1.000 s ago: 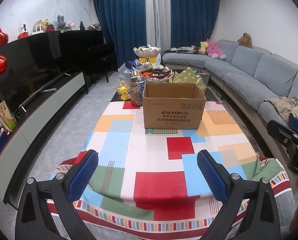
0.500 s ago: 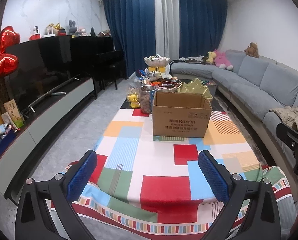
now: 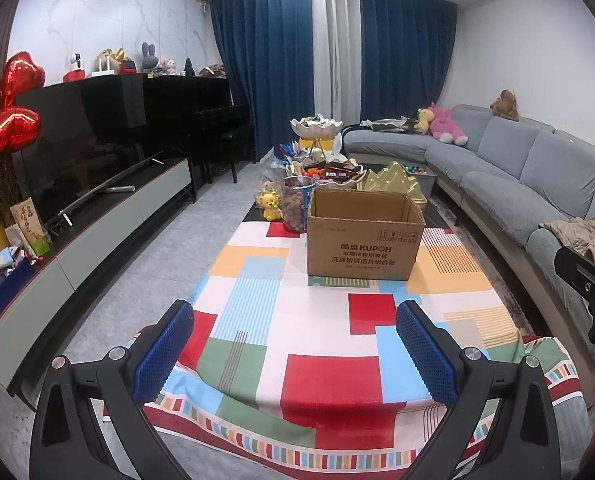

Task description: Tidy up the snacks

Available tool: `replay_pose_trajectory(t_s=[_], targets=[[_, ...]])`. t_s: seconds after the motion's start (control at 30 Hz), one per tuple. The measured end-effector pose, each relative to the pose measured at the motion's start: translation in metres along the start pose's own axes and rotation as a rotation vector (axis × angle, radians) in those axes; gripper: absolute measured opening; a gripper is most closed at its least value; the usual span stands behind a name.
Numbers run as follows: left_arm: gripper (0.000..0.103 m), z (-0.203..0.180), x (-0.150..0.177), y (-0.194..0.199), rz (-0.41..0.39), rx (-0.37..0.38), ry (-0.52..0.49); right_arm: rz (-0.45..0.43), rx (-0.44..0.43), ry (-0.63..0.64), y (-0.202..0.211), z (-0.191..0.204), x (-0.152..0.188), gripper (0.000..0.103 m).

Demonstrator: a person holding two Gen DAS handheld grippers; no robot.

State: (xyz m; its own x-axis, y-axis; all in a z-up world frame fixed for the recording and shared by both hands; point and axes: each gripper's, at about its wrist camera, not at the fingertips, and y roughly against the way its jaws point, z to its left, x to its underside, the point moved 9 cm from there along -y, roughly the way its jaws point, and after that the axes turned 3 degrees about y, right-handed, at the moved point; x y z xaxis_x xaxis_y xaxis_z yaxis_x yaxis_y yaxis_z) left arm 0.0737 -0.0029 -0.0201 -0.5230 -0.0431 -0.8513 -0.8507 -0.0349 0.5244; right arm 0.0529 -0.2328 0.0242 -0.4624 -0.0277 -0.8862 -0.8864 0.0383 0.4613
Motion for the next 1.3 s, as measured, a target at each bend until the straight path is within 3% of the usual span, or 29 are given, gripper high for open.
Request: replay_pose_trajectory(t_s=[1.3], targets=[[0.103, 0.0001, 0.0006, -0.0002, -0.001, -0.001, 0.001, 0.003, 0.002, -0.008, -0.0011, -0.0025, -0.0010, 0.094]])
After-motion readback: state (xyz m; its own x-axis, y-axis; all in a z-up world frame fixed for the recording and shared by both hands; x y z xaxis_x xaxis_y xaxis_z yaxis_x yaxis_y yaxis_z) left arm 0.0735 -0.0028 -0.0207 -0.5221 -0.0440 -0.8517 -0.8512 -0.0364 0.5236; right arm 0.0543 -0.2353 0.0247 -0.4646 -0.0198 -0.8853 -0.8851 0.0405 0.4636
